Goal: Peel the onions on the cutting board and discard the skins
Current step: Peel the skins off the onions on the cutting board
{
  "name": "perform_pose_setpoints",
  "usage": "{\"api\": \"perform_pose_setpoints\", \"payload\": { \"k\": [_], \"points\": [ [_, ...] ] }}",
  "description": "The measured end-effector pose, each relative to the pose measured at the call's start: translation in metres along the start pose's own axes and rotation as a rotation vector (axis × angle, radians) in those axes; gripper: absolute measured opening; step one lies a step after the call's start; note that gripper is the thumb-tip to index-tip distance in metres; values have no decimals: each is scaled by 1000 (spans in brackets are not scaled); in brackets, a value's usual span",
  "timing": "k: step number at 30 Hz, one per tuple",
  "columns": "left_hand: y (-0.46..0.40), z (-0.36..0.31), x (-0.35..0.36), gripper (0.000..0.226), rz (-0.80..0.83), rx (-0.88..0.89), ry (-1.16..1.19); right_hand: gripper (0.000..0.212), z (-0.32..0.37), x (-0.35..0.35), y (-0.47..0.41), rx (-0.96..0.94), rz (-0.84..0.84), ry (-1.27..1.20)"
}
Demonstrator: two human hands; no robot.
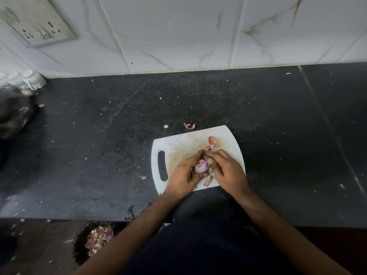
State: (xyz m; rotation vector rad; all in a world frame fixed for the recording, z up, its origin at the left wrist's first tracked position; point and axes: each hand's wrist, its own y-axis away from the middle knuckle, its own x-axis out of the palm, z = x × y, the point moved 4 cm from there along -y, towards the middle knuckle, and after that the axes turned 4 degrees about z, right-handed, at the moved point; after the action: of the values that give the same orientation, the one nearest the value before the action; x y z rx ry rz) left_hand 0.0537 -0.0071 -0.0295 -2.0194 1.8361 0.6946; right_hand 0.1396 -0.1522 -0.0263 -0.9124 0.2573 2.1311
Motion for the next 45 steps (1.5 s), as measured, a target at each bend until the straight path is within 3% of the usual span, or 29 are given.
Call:
{"api": "perform_pose_setpoints", "payload": {
  "k": [3, 8, 12, 16, 19, 27, 34, 39, 45],
  "points": [
    [0, 2, 1, 78, -15, 22, -65, 49, 3, 5, 5, -39, 48, 99],
    [2, -1, 1, 68, -35, 96, -129, 38, 0, 6, 2, -49, -7, 70],
    [1, -2, 0, 64, -41, 120, -108, 26, 0, 8, 1, -66, -37, 235],
    [-1, 0, 3, 61, -46, 137, -97, 34, 6, 12, -2, 47, -63, 340],
    [0, 0, 3, 63, -59, 130, -105, 21, 6, 17, -8, 158, -13, 395],
    [2, 1, 12, 56, -73, 198, -269, 23, 5, 22, -14, 307, -88, 302],
    [8, -1, 2, 46, -206, 235, -173, 13, -1, 20, -9, 280, -186, 151],
    [6, -2, -1, 29, -215, 230, -114, 26, 2, 12, -6, 219, -222, 26],
    [3, 3, -3, 30, -181, 150, 61, 46, 13, 12, 8, 61, -84, 65]
  ]
}}
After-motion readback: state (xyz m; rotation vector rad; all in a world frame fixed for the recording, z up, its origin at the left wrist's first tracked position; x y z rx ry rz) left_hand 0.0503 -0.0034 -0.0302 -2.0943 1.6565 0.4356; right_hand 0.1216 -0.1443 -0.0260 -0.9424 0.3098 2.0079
